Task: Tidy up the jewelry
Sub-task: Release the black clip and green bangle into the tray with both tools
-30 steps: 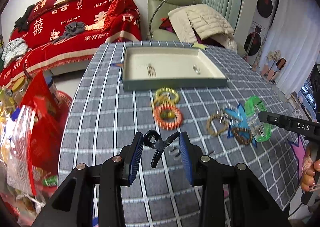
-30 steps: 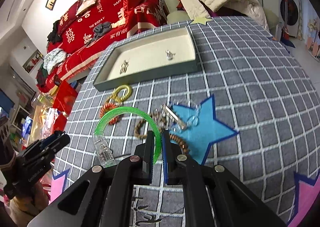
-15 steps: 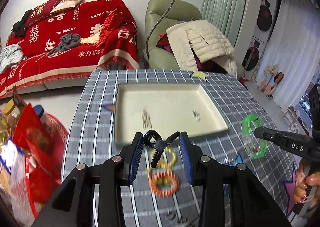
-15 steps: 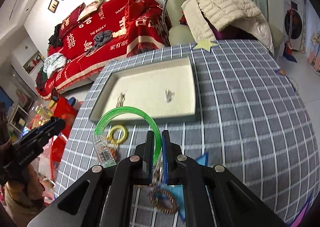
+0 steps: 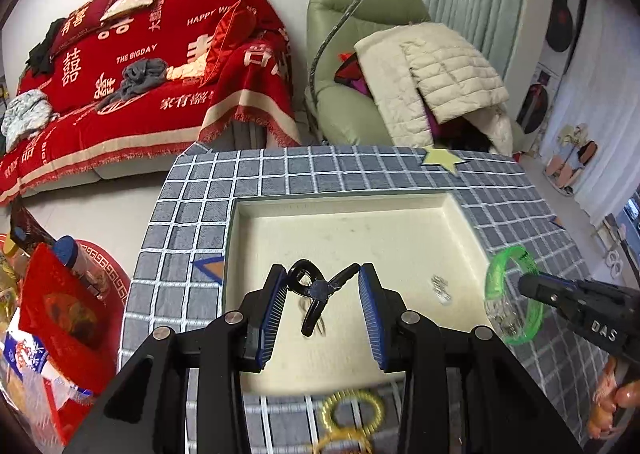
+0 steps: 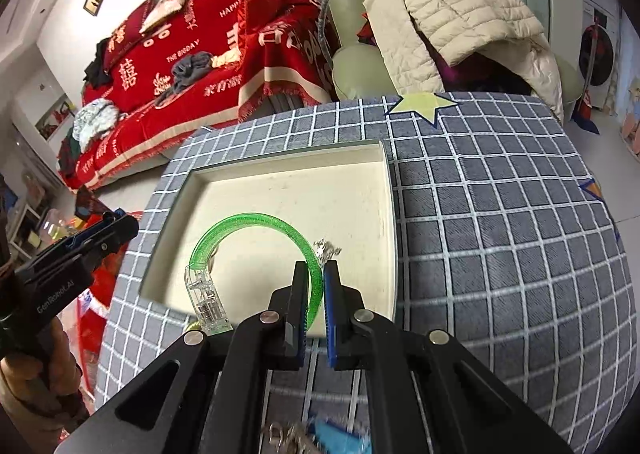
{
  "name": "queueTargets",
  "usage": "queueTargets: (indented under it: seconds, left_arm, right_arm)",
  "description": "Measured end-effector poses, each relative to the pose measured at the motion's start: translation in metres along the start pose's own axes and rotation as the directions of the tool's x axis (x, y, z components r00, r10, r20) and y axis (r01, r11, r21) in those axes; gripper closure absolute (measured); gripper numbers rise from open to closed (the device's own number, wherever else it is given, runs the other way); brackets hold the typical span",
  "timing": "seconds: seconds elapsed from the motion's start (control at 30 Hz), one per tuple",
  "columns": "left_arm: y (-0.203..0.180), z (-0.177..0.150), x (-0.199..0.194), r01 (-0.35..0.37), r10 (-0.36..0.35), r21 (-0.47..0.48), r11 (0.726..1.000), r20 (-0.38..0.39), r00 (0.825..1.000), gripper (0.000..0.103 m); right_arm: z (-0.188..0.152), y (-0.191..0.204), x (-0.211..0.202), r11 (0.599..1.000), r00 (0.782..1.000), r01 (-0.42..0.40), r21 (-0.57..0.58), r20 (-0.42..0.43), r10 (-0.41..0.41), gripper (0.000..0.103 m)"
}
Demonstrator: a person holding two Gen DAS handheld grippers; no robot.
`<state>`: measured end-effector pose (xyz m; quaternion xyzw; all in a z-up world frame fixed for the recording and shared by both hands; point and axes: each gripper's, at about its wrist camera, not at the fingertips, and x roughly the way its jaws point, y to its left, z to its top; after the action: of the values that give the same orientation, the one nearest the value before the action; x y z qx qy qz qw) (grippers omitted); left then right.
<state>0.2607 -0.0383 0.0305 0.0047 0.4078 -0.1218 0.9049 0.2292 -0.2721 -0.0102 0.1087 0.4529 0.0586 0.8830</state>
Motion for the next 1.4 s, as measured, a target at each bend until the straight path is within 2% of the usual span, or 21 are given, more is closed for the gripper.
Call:
queueTargets:
  seconds: [0.23, 0.4, 0.87, 0.97, 1.0, 1.1, 1.2, 1.3, 1.4]
  left_arm:
    - [0.008, -0.002, 0.054, -0.026, 0.025, -0.014, 1.0, -0.077, 0.997, 0.045]
    - [0.011, -0.014, 0.078, -0.038, 0.036, -0.012, 0.999, -0.118, 0.992, 0.045]
    - [0.009, -0.025, 0.102, -0.097, 0.1, 0.025, 0.995, -0.156, 0.983, 0.044]
    - [0.006, -0.028, 0.102, -0.119, 0.124, 0.048, 0.992, -0.138, 0.983, 0.039]
    - [0.005, -0.028, 0.102, -0.12, 0.126, 0.051, 0.991, -0.138, 0.982, 0.039]
    - [0.004, -0.027, 0.1, -0.118, 0.125, 0.055, 0.991, -0.14, 0.982, 0.039]
    - [0.004, -0.027, 0.095, -0.121, 0.127, 0.055, 0.991, -0.126, 0.984, 0.039]
    - [0.005, -0.025, 0.088, -0.121, 0.125, 0.041, 0.992, -0.109, 0.986, 0.039]
    - [0.007, -0.024, 0.08, -0.117, 0.119, 0.028, 0.993, -0.094, 0.988, 0.039]
  right_arm:
    - [0.009, -0.009, 0.046, 0.999, 0.997, 0.043, 0.014, -0.063, -0.042, 0.095]
    - [0.008, -0.013, 0.07, 0.997, 0.993, 0.079, 0.004, -0.091, -0.078, 0.095]
    - [0.006, -0.013, 0.096, 0.991, 0.981, 0.136, -0.02, -0.134, -0.137, 0.094]
    - [0.007, -0.011, 0.096, 0.989, 0.979, 0.144, -0.035, -0.137, -0.148, 0.093]
    - [0.007, -0.011, 0.096, 0.99, 0.981, 0.136, -0.034, -0.138, -0.14, 0.089]
    - [0.007, -0.01, 0.09, 0.993, 0.986, 0.115, -0.02, -0.12, -0.117, 0.059]
    - [0.006, -0.007, 0.075, 0.997, 0.994, 0.075, -0.012, -0.076, -0.076, 0.053]
    - [0.006, -0.003, 0.059, 0.999, 0.998, 0.049, -0.001, -0.037, -0.049, 0.042]
    - [0.004, -0.002, 0.045, 0.999, 1.0, 0.028, 0.019, -0.011, -0.028, 0.037]
